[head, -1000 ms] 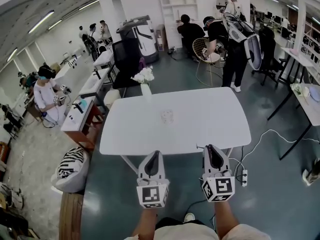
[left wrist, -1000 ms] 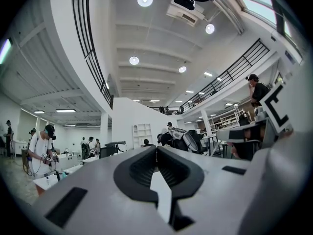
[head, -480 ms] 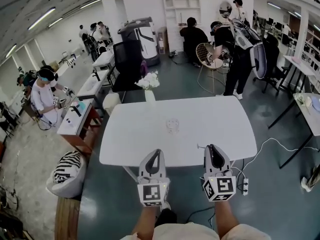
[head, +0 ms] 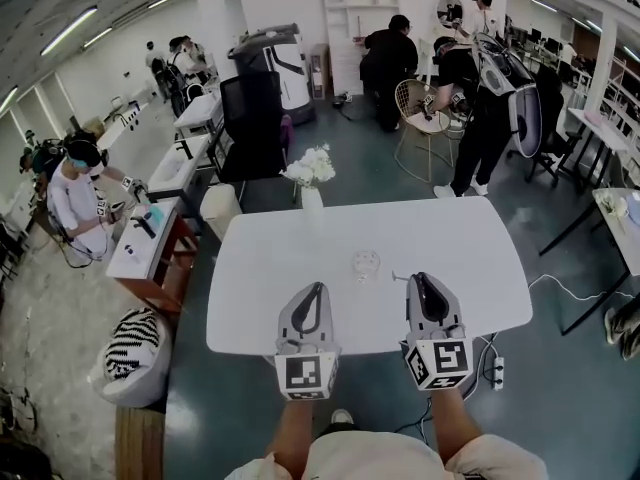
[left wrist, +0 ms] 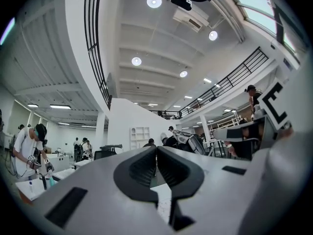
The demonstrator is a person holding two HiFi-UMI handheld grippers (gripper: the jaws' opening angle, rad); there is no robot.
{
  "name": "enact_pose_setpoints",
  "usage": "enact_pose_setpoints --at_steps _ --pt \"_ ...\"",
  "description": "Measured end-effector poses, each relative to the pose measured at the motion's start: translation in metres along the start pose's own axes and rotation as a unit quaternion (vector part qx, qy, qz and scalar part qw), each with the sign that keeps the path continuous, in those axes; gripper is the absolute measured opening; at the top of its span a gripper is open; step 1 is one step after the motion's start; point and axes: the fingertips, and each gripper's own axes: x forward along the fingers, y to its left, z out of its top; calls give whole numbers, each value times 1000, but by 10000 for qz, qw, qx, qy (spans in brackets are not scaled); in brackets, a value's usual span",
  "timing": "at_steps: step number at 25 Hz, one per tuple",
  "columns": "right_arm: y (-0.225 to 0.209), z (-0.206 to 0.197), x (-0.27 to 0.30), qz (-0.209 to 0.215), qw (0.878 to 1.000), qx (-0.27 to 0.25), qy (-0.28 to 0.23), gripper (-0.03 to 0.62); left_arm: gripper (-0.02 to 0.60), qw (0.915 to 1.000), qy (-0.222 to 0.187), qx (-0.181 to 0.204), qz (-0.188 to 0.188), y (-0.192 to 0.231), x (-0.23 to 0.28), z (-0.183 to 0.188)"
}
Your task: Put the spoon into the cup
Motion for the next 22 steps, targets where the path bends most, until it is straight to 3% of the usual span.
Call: enact_pose_setpoints --at_steps 4,10,16,22 --pt "12 -8 36 -85 9999 -60 81 25 8 9997 -116 -140 -142 29 25 -9" --pt "15 -19 64 -294 9992 -88 262 25 8 9987 31 -318 -406 47 52 -27" --pt "1 -37 83 -421 9981 -85 442 25 8 9973 151 -465 -544 45 80 -48" --pt "-34 -53 109 -412 9978 127 494 25 8 9976 299 -317 -537 31 119 -61"
